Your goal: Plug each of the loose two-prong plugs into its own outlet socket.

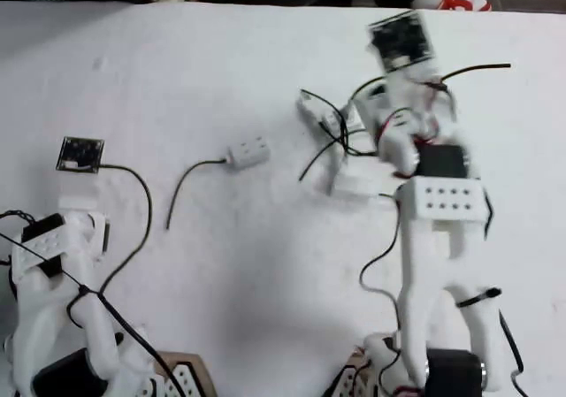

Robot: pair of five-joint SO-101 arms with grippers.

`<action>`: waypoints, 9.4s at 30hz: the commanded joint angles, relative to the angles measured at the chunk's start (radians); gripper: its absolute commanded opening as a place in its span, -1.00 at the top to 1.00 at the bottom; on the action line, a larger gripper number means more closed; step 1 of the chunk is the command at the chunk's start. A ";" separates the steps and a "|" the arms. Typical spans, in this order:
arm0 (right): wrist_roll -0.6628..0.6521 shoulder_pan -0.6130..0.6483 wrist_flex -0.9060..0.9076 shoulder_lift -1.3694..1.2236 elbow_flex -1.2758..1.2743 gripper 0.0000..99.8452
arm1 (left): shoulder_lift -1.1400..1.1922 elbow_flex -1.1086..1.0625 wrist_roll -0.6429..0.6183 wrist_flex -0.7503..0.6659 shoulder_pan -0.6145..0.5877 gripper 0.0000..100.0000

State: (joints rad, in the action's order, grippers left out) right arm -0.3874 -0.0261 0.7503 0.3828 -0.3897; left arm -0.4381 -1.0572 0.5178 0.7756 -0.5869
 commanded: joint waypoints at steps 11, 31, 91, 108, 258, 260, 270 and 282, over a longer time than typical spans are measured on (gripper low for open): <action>-0.008 -0.122 0.038 0.042 0.049 0.53 | -0.030 0.002 -0.008 -0.017 -0.001 0.95; -0.002 0.251 0.059 0.008 -0.012 0.64 | -0.030 0.002 -0.008 -0.017 -0.001 0.95; -0.008 0.275 0.035 -1.069 0.641 0.93 | -0.030 0.000 -0.008 -0.017 -0.001 0.95; -0.201 0.372 0.737 -0.519 0.634 0.97 | -0.030 0.000 -0.008 -0.017 -0.001 0.95; -0.270 0.105 0.674 -0.599 0.196 0.73 | -0.608 -0.330 0.081 0.032 0.234 0.95; -0.273 0.084 0.690 -0.599 0.213 0.73 | -0.608 -0.330 0.081 0.032 0.234 0.95; -0.278 0.039 0.720 -0.604 0.181 0.73 | -0.608 -0.330 0.081 0.032 0.234 0.95; -0.276 0.036 0.719 -0.740 0.178 0.74 | -0.608 -0.330 0.081 0.035 0.234 0.95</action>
State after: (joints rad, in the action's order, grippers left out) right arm -0.6544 0.0184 1.4607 -0.3337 -0.2424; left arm -1.0303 -1.3901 0.5884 0.8247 -0.3583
